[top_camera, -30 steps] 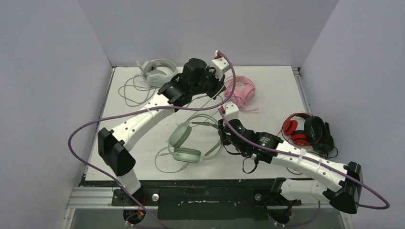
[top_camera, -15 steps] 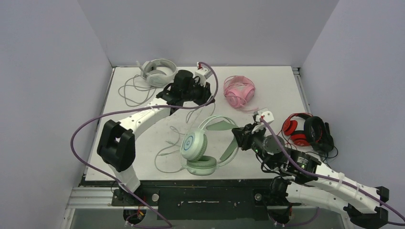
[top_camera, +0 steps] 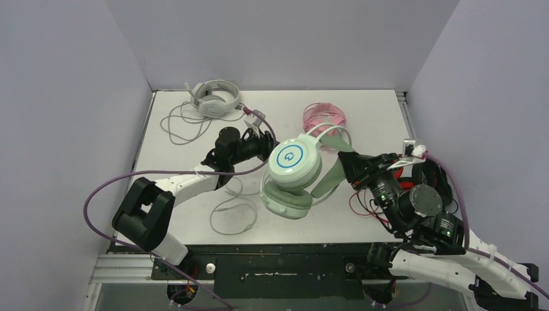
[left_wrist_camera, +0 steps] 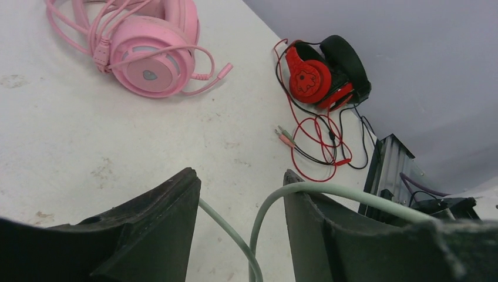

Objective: Wrap the headphones
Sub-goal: Wrap the headphones cable around the headphones.

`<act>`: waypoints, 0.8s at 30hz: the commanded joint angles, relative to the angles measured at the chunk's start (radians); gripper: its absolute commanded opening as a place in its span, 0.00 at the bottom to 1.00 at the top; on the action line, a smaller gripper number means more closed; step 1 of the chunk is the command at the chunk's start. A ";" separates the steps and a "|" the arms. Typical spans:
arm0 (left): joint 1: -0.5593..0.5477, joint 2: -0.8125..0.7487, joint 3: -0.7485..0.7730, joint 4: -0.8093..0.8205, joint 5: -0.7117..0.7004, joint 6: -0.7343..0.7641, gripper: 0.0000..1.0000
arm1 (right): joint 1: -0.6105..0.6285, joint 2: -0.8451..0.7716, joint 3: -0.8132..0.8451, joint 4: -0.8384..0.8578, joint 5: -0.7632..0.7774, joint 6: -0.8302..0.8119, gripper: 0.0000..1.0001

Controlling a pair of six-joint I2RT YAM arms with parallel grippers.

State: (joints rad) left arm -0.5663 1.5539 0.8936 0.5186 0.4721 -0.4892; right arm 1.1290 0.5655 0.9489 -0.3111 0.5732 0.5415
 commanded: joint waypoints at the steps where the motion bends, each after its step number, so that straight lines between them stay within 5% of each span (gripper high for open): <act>1: -0.043 -0.029 -0.070 0.333 0.015 -0.075 0.52 | 0.009 -0.001 0.101 0.182 0.114 0.168 0.00; 8: -0.103 0.000 -0.143 0.477 0.012 -0.068 0.51 | 0.010 0.067 0.161 0.206 0.287 0.298 0.00; 16: -0.140 0.013 -0.239 0.556 -0.004 -0.079 0.51 | 0.009 0.110 0.230 0.273 0.390 0.265 0.00; 24: -0.205 -0.007 -0.271 0.552 -0.006 -0.079 0.25 | 0.008 0.133 0.171 0.402 0.627 0.291 0.00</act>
State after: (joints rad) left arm -0.7410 1.5631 0.6323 1.0050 0.4740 -0.5709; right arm 1.1332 0.6838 1.1011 -0.1036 1.0424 0.7578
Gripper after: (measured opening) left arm 0.315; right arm 0.122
